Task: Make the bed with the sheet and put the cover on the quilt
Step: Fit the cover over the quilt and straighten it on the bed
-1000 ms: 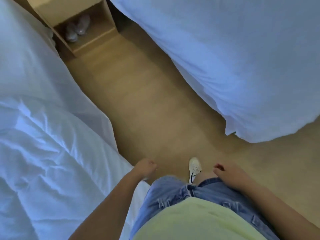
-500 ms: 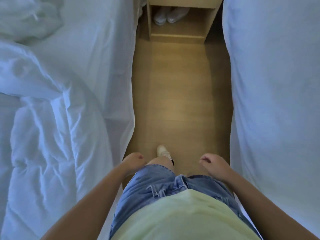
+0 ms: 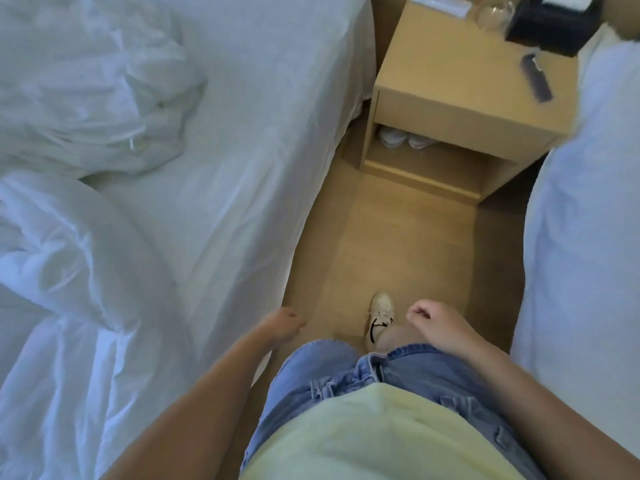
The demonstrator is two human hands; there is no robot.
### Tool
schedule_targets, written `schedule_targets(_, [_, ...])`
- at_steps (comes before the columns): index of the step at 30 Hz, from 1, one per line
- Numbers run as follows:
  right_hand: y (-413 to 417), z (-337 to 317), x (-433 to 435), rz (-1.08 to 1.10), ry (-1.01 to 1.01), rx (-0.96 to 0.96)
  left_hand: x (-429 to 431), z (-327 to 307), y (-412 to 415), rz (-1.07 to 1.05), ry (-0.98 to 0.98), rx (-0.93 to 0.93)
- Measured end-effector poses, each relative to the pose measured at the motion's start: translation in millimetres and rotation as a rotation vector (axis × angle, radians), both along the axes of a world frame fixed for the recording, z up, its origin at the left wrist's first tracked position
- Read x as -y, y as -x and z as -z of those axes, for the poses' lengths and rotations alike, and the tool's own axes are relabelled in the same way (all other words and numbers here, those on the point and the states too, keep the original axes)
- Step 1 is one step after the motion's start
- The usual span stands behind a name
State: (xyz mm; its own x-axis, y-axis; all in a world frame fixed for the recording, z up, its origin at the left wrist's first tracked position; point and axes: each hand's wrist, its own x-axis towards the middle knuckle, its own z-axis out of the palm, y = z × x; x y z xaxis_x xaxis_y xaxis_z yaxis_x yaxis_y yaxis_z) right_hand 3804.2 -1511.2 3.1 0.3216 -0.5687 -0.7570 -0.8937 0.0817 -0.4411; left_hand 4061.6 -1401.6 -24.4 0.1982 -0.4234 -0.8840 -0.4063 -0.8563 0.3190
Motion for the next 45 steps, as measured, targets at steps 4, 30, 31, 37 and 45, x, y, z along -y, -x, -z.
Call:
schedule_targets(4, [-59.6, -18.9, 138.2, -0.159, 0.038, 0.002, 102.3, -17.8, -16.8, -0.114, 0.057, 0.022])
schedule_targets(30, [-715.4, 85.4, 467.9, -0.715, 0.024, 0.285, 451.7, 58.8, -531.8, 0.006, -0.002, 0.873])
schedule_targets(31, [-730.2, 98.1, 473.6, -0.708, 0.013, 0.297, 459.4, 73.3, -539.3, 0.013, -0.040, 0.873])
schedule_targets(37, [-784.6, 147.4, 510.2, -0.705, -0.071, 0.337, 460.3, 119.4, -584.1, -0.428, 0.055, 0.886])
schedule_targets(45, [-836.5, 110.8, 464.3, -0.303, -0.655, 0.475, 419.3, 57.1, -573.6, -1.281, 0.592, 0.735])
